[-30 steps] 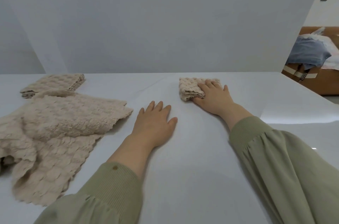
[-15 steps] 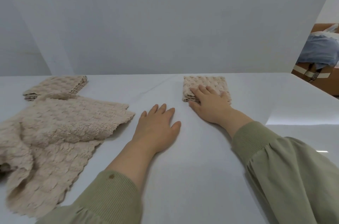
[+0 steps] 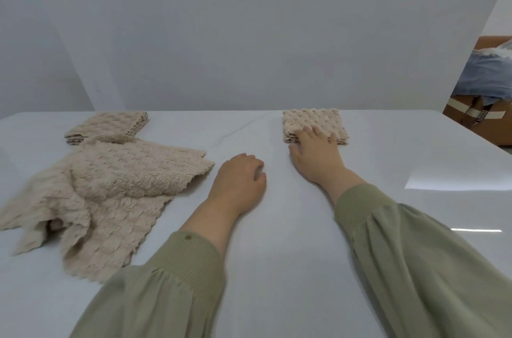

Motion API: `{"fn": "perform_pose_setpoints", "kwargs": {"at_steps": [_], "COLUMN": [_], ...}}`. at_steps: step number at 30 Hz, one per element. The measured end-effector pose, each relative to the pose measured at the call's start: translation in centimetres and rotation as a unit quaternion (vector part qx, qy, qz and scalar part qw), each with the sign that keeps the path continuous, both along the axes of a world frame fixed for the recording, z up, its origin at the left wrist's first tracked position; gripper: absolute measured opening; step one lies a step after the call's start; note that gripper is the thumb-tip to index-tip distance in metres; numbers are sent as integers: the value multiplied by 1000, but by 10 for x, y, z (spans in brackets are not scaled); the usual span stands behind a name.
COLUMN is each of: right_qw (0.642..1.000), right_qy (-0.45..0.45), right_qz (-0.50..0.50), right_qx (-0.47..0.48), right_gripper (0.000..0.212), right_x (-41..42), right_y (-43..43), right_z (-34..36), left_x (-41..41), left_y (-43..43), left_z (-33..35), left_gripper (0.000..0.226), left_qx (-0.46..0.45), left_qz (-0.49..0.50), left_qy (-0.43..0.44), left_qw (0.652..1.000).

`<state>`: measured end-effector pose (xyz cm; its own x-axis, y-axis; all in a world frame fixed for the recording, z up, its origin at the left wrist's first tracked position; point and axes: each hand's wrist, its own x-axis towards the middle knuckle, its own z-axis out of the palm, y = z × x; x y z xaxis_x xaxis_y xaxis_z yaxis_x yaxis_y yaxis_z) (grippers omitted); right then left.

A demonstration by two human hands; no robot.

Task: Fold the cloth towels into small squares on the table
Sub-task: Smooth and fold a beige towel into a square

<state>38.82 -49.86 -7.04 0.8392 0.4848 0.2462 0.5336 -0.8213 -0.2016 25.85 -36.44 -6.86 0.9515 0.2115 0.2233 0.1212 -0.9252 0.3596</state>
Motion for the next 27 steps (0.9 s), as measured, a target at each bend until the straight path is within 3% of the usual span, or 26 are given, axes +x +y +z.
{"fn": "perform_pose_setpoints", "kwargs": {"at_steps": [6,10,17,21,24,27], "right_qw": [997,991,973,976,974,969], "right_qy": [30,53,75,93,105,116], "right_qz": [45,40,76,123,174,190], "right_qx": [45,114,202,152,97,107], "right_gripper": [46,41,38,40,39,42], "right_x": [-83,-127,-205,-232,-234,-231], "right_y": [6,18,40,41,37,34], "right_z": [0,2,-2,-4,-1,1], "left_x": [-58,-104,-181,-201,-201,-199], "left_y": [-6,0,37,56,58,56], "left_z": [7,7,11,10,9,10], "left_gripper": [28,27,28,10,12,18], "left_qx": [-23,-24,4,22,22,5], "left_qz": [57,96,224,291,308,294], "left_qy": [-128,-155,-87,-24,-33,-52], "left_qw": [990,983,971,956,951,954]}}
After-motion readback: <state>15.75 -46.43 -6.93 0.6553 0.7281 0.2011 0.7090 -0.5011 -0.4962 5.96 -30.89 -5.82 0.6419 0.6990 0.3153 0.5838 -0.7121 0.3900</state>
